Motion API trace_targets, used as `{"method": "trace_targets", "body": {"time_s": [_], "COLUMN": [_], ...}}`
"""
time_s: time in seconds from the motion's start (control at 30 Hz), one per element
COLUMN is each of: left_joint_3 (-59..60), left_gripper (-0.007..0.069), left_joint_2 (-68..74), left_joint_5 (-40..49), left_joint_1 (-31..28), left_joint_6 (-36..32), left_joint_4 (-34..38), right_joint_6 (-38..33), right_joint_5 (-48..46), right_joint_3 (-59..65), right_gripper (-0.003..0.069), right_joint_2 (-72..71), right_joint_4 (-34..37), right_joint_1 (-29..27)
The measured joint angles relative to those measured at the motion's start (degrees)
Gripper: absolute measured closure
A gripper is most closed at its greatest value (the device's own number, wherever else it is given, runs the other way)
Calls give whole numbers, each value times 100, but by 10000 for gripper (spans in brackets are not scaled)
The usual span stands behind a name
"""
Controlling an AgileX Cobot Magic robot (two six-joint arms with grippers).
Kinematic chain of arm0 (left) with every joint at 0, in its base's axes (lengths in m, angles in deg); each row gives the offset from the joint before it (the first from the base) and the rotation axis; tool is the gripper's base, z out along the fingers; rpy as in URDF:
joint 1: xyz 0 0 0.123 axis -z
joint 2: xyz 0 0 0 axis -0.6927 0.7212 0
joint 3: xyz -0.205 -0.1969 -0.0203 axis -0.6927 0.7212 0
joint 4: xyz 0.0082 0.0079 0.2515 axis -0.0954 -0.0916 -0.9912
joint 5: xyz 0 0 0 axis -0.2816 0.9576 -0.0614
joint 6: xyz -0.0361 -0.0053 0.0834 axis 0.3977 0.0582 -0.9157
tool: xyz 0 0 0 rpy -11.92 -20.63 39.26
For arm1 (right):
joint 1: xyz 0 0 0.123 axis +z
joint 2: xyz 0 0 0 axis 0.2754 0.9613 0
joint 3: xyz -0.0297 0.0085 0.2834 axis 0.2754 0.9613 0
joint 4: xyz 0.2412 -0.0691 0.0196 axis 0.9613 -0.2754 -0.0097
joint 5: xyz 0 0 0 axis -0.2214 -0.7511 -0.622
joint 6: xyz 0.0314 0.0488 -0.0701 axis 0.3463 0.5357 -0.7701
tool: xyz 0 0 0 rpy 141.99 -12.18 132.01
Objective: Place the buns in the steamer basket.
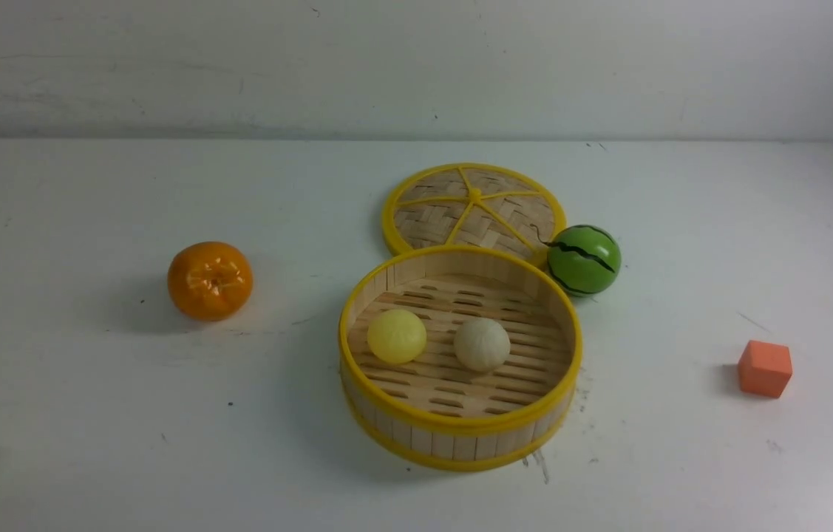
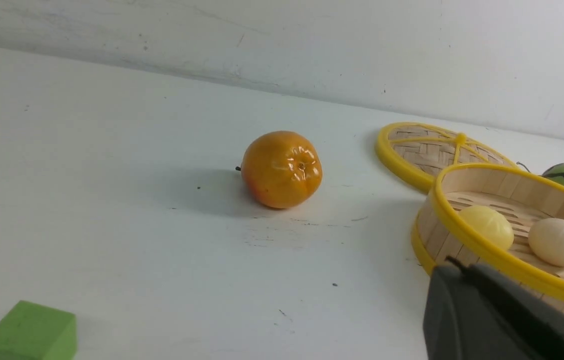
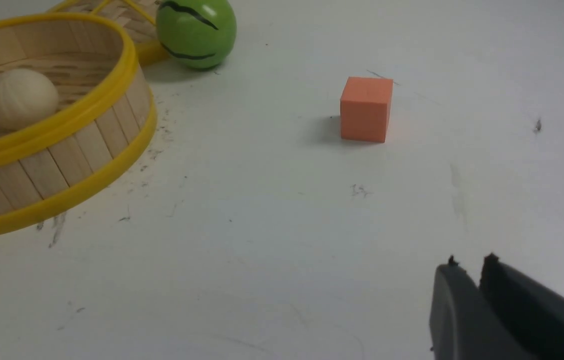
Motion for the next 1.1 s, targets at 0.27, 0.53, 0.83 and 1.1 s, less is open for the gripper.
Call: {"method": "trace_targets", "body": {"time_s": [0.27, 0.53, 0.83, 1.1], "left_joint_3": [0, 216, 472, 509], "left_gripper": [638, 638, 638, 638], "left_joint_2": [0, 0, 0, 0], "left_joint_5": [440, -49, 670, 1004], "left_joint_1": [656, -25, -84, -84], "left_joint_6": [0, 0, 0, 0], "left_joint_4": [145, 145, 381, 409], "right_joint_6": [0, 0, 0, 0], "right_joint_5": [0, 0, 0, 0], "right_joint_3": [0, 0, 0, 0], "right_gripper": [580, 568, 559, 550], "right_joint_2": [0, 0, 0, 0], "right_joint_4": [0, 0, 0, 0], "right_joint_1": [0, 0, 0, 0]}}
